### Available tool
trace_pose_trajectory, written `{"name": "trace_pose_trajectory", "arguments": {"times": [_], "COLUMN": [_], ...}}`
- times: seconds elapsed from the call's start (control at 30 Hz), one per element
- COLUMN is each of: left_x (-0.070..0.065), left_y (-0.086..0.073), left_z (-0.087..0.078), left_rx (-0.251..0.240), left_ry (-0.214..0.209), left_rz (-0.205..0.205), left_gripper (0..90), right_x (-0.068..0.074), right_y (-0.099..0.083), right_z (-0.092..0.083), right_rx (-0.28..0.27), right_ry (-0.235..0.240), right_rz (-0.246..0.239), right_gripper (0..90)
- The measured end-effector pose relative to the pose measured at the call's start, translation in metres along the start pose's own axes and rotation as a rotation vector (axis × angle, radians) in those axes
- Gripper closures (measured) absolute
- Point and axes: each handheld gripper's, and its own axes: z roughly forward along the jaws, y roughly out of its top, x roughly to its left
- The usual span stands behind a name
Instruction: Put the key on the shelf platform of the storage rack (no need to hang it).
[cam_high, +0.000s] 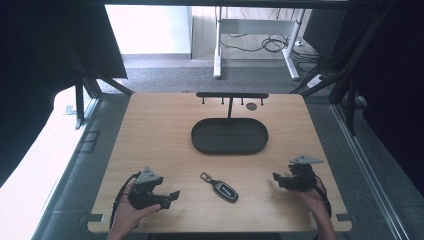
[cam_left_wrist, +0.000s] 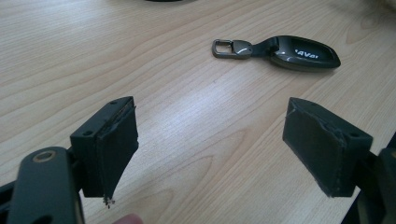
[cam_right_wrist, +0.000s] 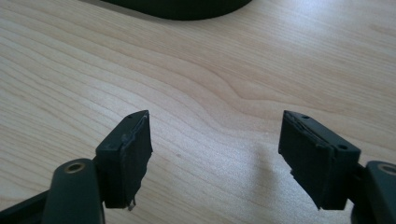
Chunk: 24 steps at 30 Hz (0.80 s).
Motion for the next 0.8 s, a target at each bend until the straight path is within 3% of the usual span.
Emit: {"name": "trace_pose_trajectory", "arguments": {"times": [0.1, 0.17, 0.27, 0.57, 0.8], "left_x": [0.001, 0.004, 0.006, 0.005, 0.004], "left_y": [0.0, 0.0, 0.0, 0.0, 0.001], "left_z": [-0.002, -0.006, -0.008, -0.009, -0.011], "left_rx": [0.001, -0.008, -0.01, -0.001, -0.008], "left_ry": [0.0, 0.001, 0.004, -0.011, -0.014], "left_rz": [-0.006, -0.016, -0.024, -0.02, -0.021], "left_gripper": [18.4, 18.5, 18.9, 18.9, 19.2], "right_x": [0.003, 0.007, 0.01, 0.029, 0.053], "right_y": [0.003, 0.008, 0.011, 0.033, 0.056], "right_z": [-0.003, -0.006, -0.007, -0.009, -0.009], "right_rx": [-0.006, -0.009, -0.013, 0.039, 0.108], "right_ry": [0.01, 0.015, 0.033, 0.096, 0.112], "right_rz": [-0.023, -0.069, -0.08, -0.115, -0.186], "right_gripper": [29.3, 31.3, 32.3, 35.8, 35.8]}}
